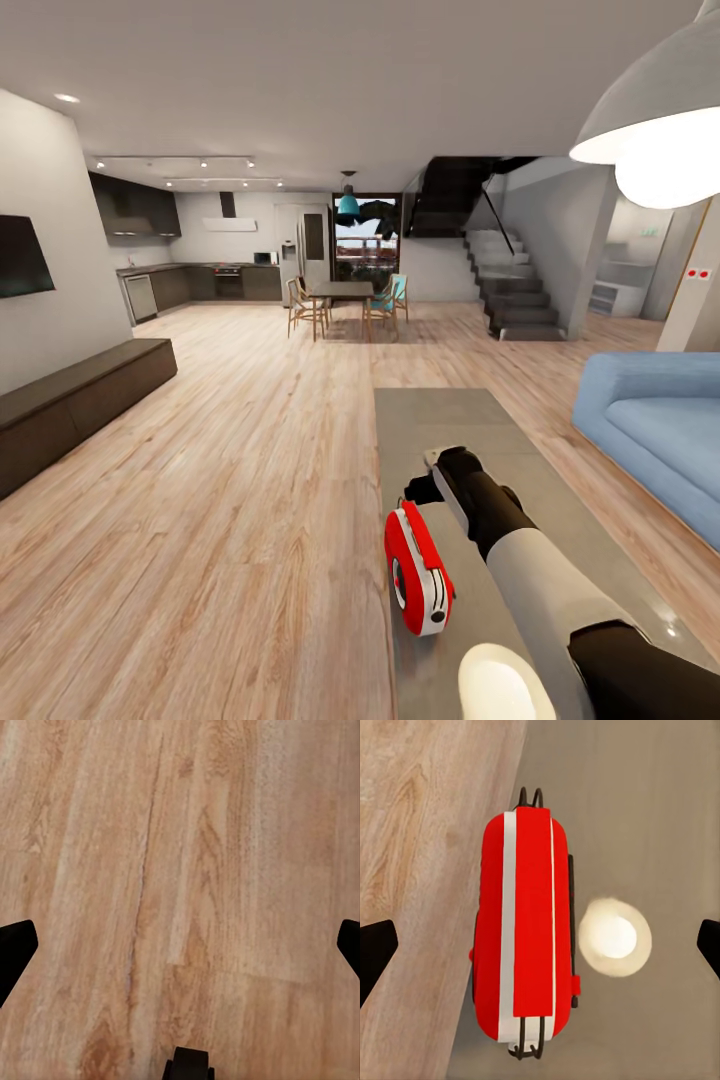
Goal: Turn on the radio receiver that's on the table in the living room.
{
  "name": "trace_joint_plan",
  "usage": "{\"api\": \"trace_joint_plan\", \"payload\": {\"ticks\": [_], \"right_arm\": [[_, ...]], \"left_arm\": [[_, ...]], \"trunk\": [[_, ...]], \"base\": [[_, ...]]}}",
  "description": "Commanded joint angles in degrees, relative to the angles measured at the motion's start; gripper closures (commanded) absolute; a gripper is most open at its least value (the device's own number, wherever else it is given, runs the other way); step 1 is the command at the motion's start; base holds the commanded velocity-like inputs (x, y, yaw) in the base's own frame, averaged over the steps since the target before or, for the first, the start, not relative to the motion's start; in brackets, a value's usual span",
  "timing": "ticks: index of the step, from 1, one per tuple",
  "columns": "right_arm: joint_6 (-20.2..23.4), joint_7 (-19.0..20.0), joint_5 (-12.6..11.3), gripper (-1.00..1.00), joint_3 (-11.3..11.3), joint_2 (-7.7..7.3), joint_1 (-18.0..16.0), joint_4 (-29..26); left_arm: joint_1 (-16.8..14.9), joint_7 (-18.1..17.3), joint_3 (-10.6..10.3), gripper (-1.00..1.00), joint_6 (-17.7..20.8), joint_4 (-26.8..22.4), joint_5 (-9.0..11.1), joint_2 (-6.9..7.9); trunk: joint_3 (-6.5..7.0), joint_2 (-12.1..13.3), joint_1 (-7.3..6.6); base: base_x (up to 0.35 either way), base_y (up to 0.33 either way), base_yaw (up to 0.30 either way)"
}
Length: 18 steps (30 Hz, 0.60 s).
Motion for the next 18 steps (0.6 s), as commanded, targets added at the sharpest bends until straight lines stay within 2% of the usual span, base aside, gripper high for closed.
{"api": "trace_joint_plan", "payload": {"ticks": [1,13,18], "right_arm": [[0.0,0.0,0.0,-1.0,0.0,0.0,0.0,0.0],[-0.1,0.1,-0.1,-1.0,-0.1,-0.02,0.0,0.1],[-0.6,0.3,0.0,-1.0,-0.2,-0.22,0.0,1.7]], "left_arm": [[0.0,0.0,0.0,-1.0,0.0,0.0,0.0,-0.02],[0.0,0.2,0.0,-1.0,-0.1,0.0,-0.1,-0.26],[0.0,0.3,0.0,-1.0,-0.1,0.0,-0.1,-0.28]], "trunk": [[-0.18,-0.4,0.23],[-2.34,-5.2,2.86],[-3.24,-7.2,3.96]], "base": [[0.0,0.0,0.0],[0.0,0.0,0.0],[0.0,0.0,0.0]]}}
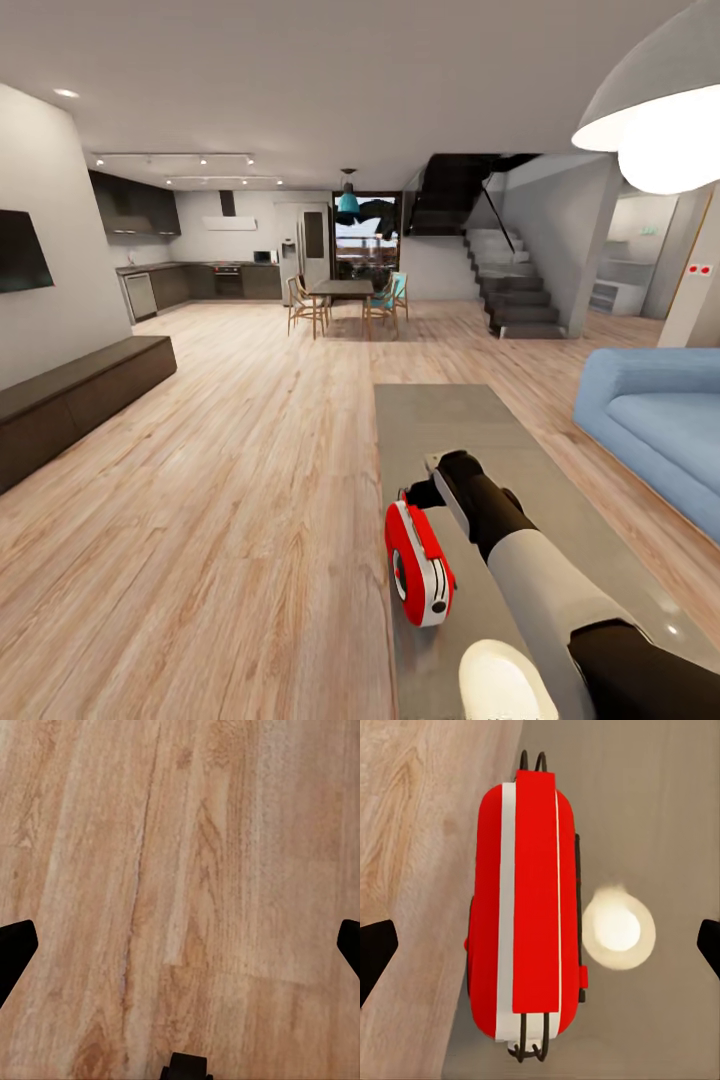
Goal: Turn on the radio receiver that's on the table in the living room.
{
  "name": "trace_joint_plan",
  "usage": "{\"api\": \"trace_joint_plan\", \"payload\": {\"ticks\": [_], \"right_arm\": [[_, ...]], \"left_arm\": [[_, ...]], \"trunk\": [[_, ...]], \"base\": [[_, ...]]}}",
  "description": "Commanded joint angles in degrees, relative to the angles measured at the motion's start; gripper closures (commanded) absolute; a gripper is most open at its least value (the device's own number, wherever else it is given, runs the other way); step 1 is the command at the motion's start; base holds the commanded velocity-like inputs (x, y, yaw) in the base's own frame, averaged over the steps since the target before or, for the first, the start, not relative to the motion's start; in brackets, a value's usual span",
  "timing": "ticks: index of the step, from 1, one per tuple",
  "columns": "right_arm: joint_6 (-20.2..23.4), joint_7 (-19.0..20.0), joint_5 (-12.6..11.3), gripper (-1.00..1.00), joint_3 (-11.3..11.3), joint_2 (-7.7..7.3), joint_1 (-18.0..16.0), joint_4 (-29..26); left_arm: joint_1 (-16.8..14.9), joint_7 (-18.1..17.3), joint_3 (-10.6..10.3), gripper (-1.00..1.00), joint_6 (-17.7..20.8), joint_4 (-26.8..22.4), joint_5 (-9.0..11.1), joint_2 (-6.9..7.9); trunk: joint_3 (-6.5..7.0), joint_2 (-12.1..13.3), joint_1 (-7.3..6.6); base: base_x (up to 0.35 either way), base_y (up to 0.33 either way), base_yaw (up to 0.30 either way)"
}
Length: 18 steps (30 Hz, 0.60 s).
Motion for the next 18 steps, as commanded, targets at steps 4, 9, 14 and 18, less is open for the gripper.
{"api": "trace_joint_plan", "payload": {"ticks": [4,9,14,18], "right_arm": [[-0.2,0.0,0.0,-1.0,-0.1,-0.17,0.0,0.6],[-0.3,0.0,0.1,-1.0,-0.2,-0.3,0.0,0.7],[-0.3,0.1,0.1,-1.0,-0.3,-0.41,0.0,0.7],[-0.6,1.4,0.1,-1.0,-0.3,-0.48,0.0,0.8]], "left_arm": [[0.0,0.0,0.0,-1.0,0.0,0.0,0.0,-0.01],[0.0,-0.1,-0.1,-1.0,0.0,0.0,0.0,0.0],[0.0,-0.2,-0.1,-1.0,0.0,0.0,-0.3,0.26],[0.0,-0.2,0.1,-1.0,0.1,0.0,-0.5,0.8]], "trunk": [[-0.54,-1.2,0.67],[-0.54,-1.2,0.67],[-0.54,-1.2,0.67],[-0.54,-1.2,0.67]], "base": [[0.0,0.0,0.0],[0.0,0.0,0.0],[0.0,0.0,0.0],[0.0,0.0,0.0]]}}
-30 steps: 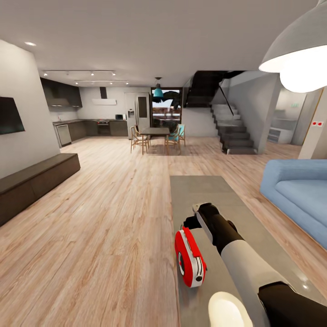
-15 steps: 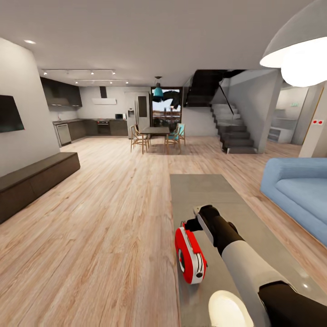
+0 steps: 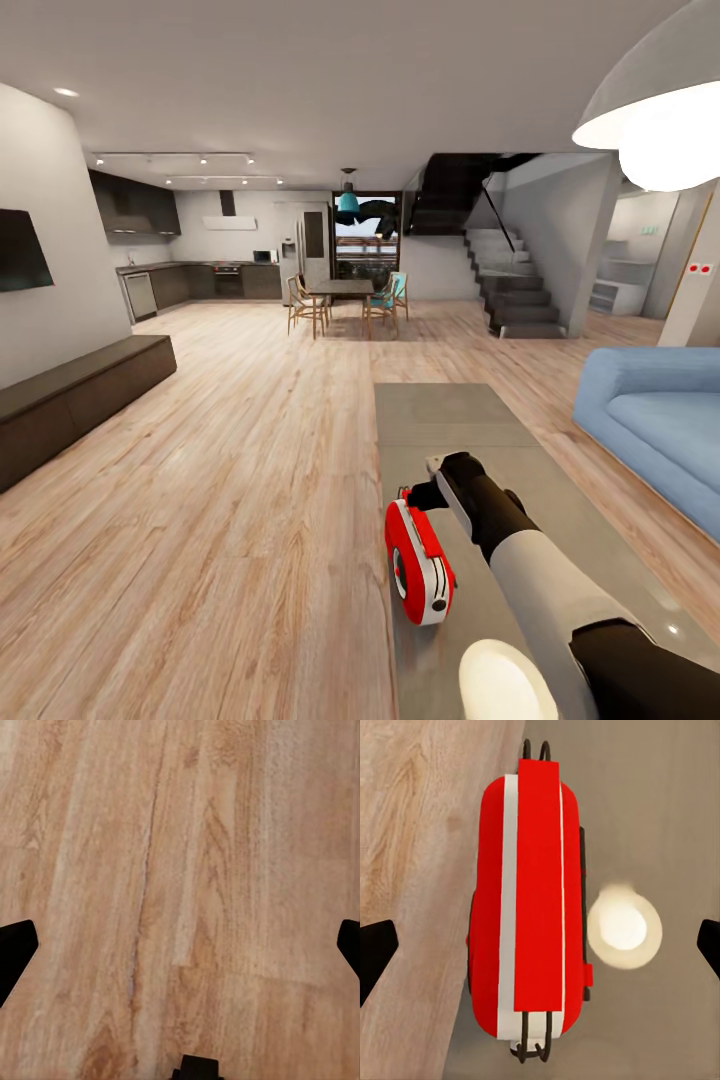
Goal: Turn on the radio receiver that's on the table in the living room.
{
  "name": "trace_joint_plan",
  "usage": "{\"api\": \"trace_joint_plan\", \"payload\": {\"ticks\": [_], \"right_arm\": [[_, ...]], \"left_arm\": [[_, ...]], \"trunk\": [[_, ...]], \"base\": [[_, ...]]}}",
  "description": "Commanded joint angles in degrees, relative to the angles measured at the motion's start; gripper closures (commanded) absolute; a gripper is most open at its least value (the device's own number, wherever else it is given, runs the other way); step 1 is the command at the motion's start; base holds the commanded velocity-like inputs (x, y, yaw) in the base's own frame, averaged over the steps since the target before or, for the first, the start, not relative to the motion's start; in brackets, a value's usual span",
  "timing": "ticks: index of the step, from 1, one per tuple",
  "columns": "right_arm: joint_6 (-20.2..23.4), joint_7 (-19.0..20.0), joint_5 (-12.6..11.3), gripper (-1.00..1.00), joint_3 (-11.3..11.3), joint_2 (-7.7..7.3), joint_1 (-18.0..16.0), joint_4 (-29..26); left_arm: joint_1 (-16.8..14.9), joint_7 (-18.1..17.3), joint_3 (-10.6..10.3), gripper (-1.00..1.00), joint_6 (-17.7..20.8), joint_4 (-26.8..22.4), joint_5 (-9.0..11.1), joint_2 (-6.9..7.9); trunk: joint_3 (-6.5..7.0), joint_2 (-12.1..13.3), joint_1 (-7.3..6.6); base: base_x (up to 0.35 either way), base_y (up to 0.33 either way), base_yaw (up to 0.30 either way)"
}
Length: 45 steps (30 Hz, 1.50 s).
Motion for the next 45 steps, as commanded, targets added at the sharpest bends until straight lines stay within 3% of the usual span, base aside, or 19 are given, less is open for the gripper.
{"api": "trace_joint_plan", "payload": {"ticks": [1,5,9,31,45], "right_arm": [[-0.3,1.8,0.0,-1.0,0.0,-0.08,0.0,0.0],[-2.9,8.1,0.2,-1.0,0.0,-1.48,0.0,1.0],[-4.1,9.8,0.3,-1.0,0.0,-2.33,0.0,1.4],[-4.3,8.9,0.3,-1.0,0.0,-2.73,0.0,1.5],[-4.4,9.0,0.3,-1.0,0.1,-2.64,0.0,1.5]], "left_arm": [[0.0,0.0,0.0,-1.0,0.0,0.0,0.0,0.24],[0.0,0.0,0.0,-1.0,0.0,0.0,0.1,0.6],[0.0,0.0,0.0,-1.0,0.0,0.0,0.1,0.74],[0.0,0.4,0.6,-1.0,0.0,0.1,0.2,0.95],[0.0,-0.1,0.2,-1.0,0.1,0.0,0.6,-0.03]], "trunk": [[0.0,0.0,0.0],[0.0,0.0,0.0],[0.0,0.0,0.0],[0.0,0.0,0.0],[0.0,0.0,0.0]], "base": [[0.0,0.0,0.0],[0.0,0.0,0.0],[0.0,0.0,0.0],[0.0,-0.053,0.0],[0.0,-0.013,0.0]]}}
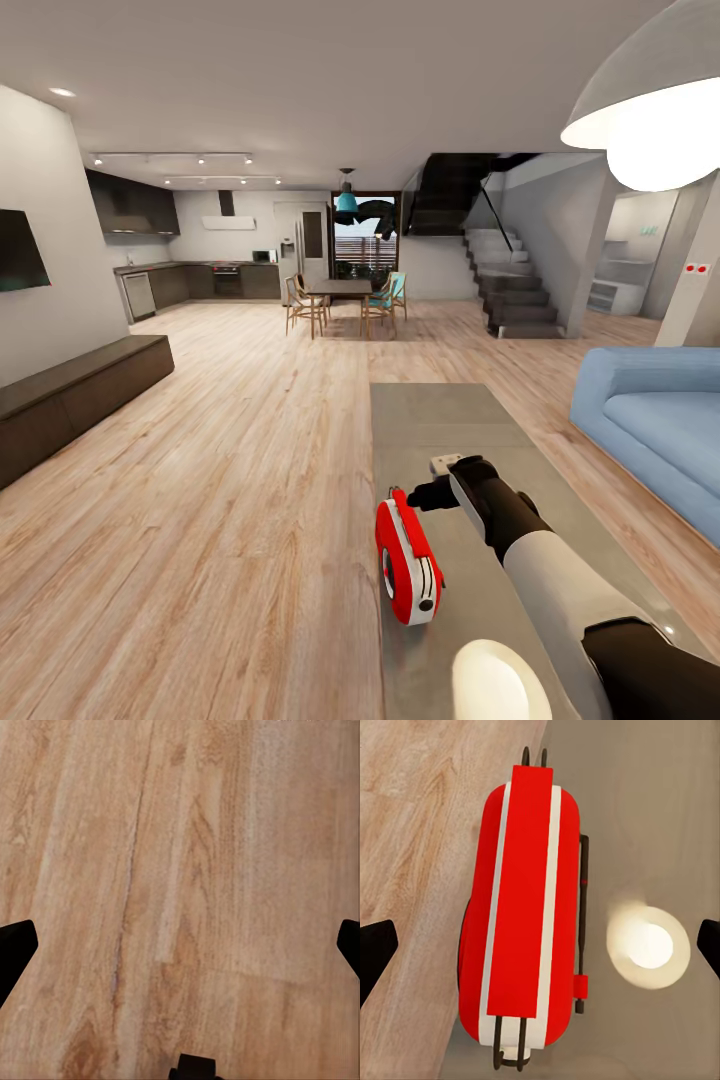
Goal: Turn on the radio receiver that's on the table in the living room.
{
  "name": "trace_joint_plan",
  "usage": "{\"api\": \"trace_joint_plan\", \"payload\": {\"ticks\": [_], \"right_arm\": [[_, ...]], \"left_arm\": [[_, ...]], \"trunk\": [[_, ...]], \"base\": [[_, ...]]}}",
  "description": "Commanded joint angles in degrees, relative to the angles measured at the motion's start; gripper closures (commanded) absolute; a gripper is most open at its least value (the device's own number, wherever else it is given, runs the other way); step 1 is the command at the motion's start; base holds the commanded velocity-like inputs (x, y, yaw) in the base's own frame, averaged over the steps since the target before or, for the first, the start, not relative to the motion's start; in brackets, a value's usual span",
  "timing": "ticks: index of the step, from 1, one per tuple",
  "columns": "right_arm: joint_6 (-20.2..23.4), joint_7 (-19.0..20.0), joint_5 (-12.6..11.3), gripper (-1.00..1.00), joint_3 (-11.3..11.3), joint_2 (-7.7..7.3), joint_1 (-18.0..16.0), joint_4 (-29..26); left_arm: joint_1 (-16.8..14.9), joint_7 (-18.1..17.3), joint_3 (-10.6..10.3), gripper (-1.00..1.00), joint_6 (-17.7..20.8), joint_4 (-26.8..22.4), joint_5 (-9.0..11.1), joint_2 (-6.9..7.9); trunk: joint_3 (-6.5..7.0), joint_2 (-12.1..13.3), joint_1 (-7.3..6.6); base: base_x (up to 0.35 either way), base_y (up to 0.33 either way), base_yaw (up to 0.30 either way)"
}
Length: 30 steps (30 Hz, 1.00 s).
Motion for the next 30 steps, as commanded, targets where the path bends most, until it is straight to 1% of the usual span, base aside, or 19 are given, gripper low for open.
{"api": "trace_joint_plan", "payload": {"ticks": [1,9,30], "right_arm": [[0.0,0.1,0.0,-1.0,0.0,0.0,0.0,0.0],[-0.1,0.1,-0.1,-1.0,0.0,0.0,0.0,0.0],[-0.1,0.8,-0.2,-1.0,0.1,0.21,0.0,0.0]], "left_arm": [[0.0,0.0,0.0,-1.0,0.0,0.0,0.0,-0.03],[0.0,0.0,0.0,-1.0,-0.1,0.0,0.1,-0.07],[0.0,0.1,0.0,-1.0,-0.1,0.0,0.1,-0.46]], "trunk": [[0.0,0.0,0.0],[0.0,0.0,0.0],[-3.77,-8.4,4.61]], "base": [[0.0,0.0,0.0],[0.0,0.0,0.0],[0.0,0.0,0.0]]}}
